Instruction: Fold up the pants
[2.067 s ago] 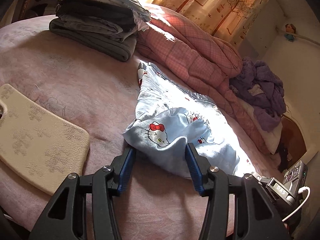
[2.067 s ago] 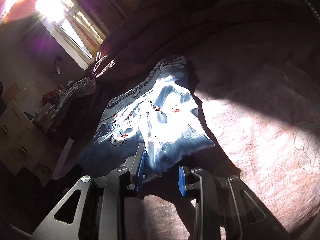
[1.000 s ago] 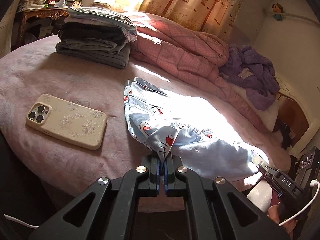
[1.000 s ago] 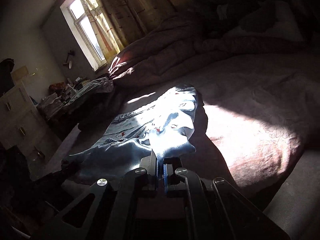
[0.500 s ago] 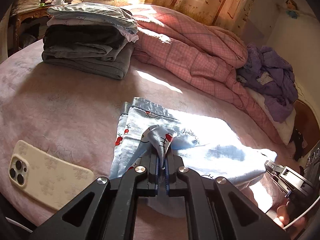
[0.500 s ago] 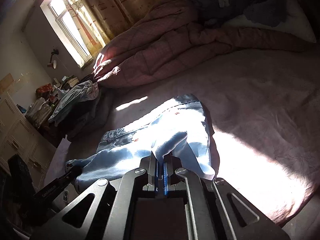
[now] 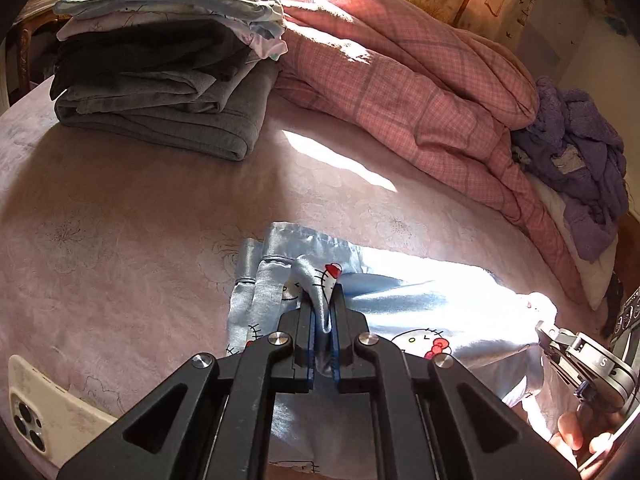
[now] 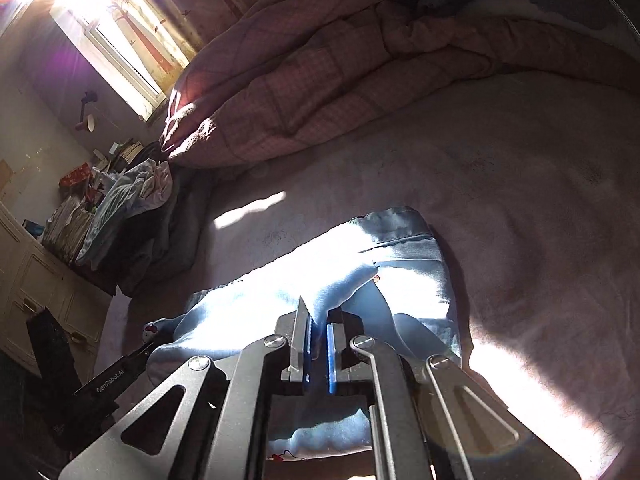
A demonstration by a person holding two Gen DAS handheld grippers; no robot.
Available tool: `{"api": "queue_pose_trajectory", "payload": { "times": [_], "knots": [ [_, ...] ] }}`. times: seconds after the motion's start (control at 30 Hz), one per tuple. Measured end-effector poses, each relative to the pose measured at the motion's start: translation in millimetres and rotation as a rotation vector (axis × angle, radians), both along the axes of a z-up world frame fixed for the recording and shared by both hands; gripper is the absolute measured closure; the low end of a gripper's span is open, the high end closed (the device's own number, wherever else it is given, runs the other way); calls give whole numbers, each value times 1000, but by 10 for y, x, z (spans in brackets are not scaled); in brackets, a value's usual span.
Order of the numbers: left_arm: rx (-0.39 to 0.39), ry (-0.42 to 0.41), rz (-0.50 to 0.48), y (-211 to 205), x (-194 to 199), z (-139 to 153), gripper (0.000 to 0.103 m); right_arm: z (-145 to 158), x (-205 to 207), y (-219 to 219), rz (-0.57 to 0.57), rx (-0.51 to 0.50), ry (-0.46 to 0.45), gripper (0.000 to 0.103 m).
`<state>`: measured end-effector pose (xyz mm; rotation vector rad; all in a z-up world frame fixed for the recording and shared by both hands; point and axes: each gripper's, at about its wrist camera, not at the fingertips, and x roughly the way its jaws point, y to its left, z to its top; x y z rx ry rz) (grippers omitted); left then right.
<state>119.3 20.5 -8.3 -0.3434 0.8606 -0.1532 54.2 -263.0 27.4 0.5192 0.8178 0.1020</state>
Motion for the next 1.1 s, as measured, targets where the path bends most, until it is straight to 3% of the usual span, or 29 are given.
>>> {"api": "queue_pose_trajectory", "payload": {
  "times": [0.17,0.33,0.43,0.5,0.63,0.77,0.9,1.03,1.1],
  "knots": [
    [-34,-70,-29,31,-391,146,101,96,-213,-8,8,-2,-56,100],
    [-90,-208,-8,126,-1223,257,101,162,-922,-52,6,29,-147,100],
    [-77,-271,36,165,-1689,289,101,136,-1394,-56,45,104,-162,100],
    [-71,-286,57,170,-1914,277,101,137,-1667,-20,95,135,-171,100],
    [-82,-301,77,159,-2229,201,101,111,-2092,-46,58,164,-181,100],
    [-56,-298,60,56,-2274,176,101,53,-2241,-60,18,130,-158,100],
    [-51,-271,76,68,-2109,195,101,20,-2191,-82,3,160,-125,100],
    [-156,-173,80,175,-1647,155,100,38,-1806,-185,-50,240,-83,100],
    [-143,-150,99,177,-1401,143,100,14,-1561,-217,-73,289,-65,100]
  ]
}}
